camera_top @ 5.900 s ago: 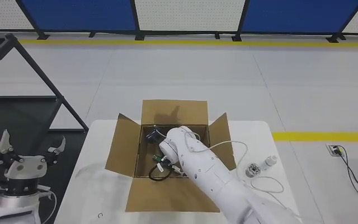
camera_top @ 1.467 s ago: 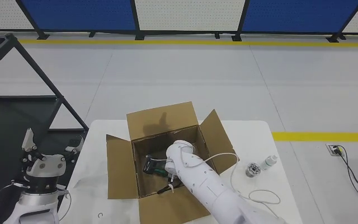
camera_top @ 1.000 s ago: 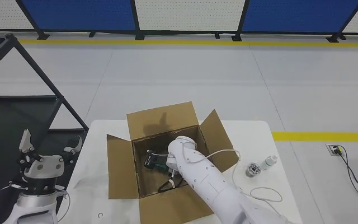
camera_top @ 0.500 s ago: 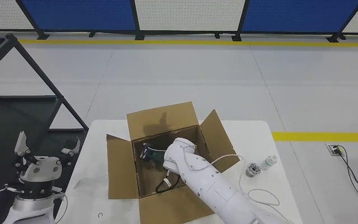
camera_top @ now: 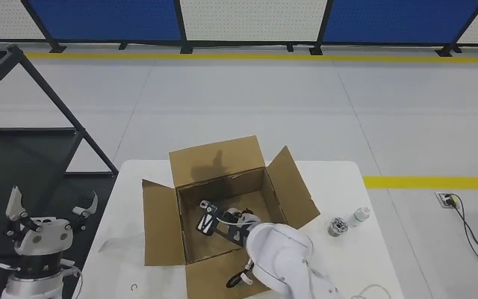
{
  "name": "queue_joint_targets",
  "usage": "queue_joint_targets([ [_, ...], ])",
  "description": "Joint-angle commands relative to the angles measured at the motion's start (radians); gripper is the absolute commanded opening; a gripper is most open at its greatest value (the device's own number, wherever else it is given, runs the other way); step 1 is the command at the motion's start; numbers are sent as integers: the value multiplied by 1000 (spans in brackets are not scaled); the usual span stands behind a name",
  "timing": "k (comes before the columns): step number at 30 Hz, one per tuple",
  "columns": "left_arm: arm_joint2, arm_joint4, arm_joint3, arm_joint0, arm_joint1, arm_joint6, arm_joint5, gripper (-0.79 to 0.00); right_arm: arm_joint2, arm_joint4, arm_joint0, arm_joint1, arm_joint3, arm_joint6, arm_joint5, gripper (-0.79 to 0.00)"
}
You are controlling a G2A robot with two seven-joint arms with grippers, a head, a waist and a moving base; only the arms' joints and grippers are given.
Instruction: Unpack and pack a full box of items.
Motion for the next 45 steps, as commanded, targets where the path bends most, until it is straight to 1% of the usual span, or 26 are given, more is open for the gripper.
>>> queue_joint_targets([
  [1,-8,-6,-5,15,-1,-22,-6,0,10,-21,-21,3,-48,-41,19,-785],
  [4,-25,-24,-7,40,-1,-66,-15,0,30,-40,-55,7,-91,-97,67,-785],
  [6,-40,-32,-5,62,-1,-117,-20,0,52,-43,-85,7,-110,-101,146,-785],
  [9,-66,-94,3,102,-2,-206,-2,0,52,-43,-85,7,-110,-101,146,-785],
  [12,-104,-186,19,132,-4,-257,16,0,52,-43,-85,7,-110,-101,146,-785],
  [13,-113,-232,27,139,-6,-259,27,0,52,-43,-85,7,-110,-101,146,-785],
  [18,-113,-232,27,139,-6,-259,27,0,52,-41,-88,7,-109,-107,148,-785],
  [22,-113,-232,27,139,-6,-259,27,0,49,-32,-98,6,-122,-157,154,-785],
  [26,-110,-224,23,138,-6,-255,31,0,45,-50,-119,8,-230,-158,163,-785],
  [31,-66,-173,8,138,-7,-266,38,0,68,-99,-208,17,-442,-110,185,-785],
  [34,-50,-162,4,135,-7,-279,47,0,93,-117,-280,22,-572,-76,216,-785],
  [35,-48,-159,3,134,-7,-281,49,0,110,-126,-300,24,-591,-77,234,-785],
  [40,-39,-153,-2,130,-7,-294,54,0,180,-173,-353,26,-591,-116,336,-785],
  [45,-35,-145,-6,126,-7,-300,56,0,296,-153,-442,30,-591,-157,432,-785],
])
